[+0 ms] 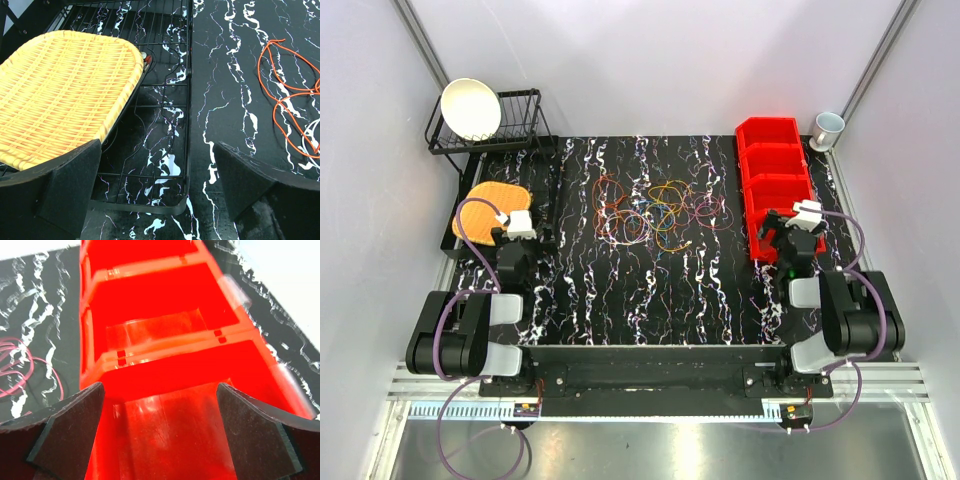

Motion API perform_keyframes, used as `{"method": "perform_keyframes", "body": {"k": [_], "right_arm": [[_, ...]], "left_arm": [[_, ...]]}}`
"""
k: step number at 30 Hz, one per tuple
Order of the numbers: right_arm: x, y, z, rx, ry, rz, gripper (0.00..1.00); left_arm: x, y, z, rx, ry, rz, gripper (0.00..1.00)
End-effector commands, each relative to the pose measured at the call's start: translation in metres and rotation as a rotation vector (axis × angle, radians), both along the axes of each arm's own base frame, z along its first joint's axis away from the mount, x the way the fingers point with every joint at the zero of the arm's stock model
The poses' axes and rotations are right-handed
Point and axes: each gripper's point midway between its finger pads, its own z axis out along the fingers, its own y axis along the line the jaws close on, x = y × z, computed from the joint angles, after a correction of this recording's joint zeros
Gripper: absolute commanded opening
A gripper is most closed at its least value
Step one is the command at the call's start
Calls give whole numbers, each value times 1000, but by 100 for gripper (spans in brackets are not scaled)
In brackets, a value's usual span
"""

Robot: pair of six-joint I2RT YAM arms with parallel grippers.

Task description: Untangle the cables

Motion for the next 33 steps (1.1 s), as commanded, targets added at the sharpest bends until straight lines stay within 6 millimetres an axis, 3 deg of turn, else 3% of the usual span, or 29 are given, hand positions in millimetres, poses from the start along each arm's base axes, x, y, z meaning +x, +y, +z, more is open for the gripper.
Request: {"method": "perform_keyframes", "body": {"k": [1, 4, 8, 10, 11, 14, 15, 16, 18, 19, 21, 22, 23, 24, 25, 27, 28, 30, 31, 33], "right_arm": [[3, 9, 42, -1, -46, 45, 100], [4, 11, 69, 19, -55, 53, 100], [4, 23, 123, 95, -149, 97, 100], [7, 35, 151, 167, -168, 143, 100], [8, 40, 160, 301, -183, 131, 100], [9, 68, 157, 646, -126, 161, 100], [5, 92, 161, 680, -112, 306, 100], [1, 103, 146, 700, -74, 354, 100], [-3, 120, 141, 758, -22, 433, 100], [0, 124, 138, 773, 6, 445, 100], [-1, 128, 127, 774, 94, 443, 100], [2, 129, 135, 758, 96, 451, 100], [1, 130, 135, 728, 110, 451, 100], [-1, 126, 130, 721, 142, 413, 100], [-1, 124, 142, 706, 121, 410, 100], [-6, 122, 145, 678, 139, 387, 100], [-7, 122, 162, 663, 115, 396, 100], [-15, 124, 163, 630, 155, 381, 100], [-17, 125, 179, 614, 133, 392, 100], [-24, 131, 187, 607, 129, 406, 100]], "left_arm": [[11, -3, 27, 8, -96, -19, 99], [11, -2, 27, 8, -94, -16, 99], [11, -3, 28, 6, -98, -19, 99], [11, -2, 27, 8, -94, -17, 99], [11, -2, 28, 6, -98, -17, 99], [11, -3, 28, 6, -98, -19, 99], [10, -2, 27, 11, -96, -16, 99], [10, -3, 27, 17, -94, -23, 99], [8, -9, 42, 28, -112, -52, 99], [8, -6, 39, 23, -57, -36, 99], [5, -7, 64, 19, -98, -35, 99], [1, -6, 68, -5, -109, -25, 99], [-4, -6, 90, -42, -173, -17, 99], [-7, -9, 98, -117, -197, -15, 99], [-10, -11, 103, -159, -181, -11, 99], [-18, -20, 131, -299, -203, -25, 99], [-23, -24, 143, -336, -164, -33, 99], [-29, -35, 156, -438, -117, -56, 99], [-36, -39, 169, -458, -64, -63, 99], [-52, -43, 183, -550, 41, -31, 99]]}}
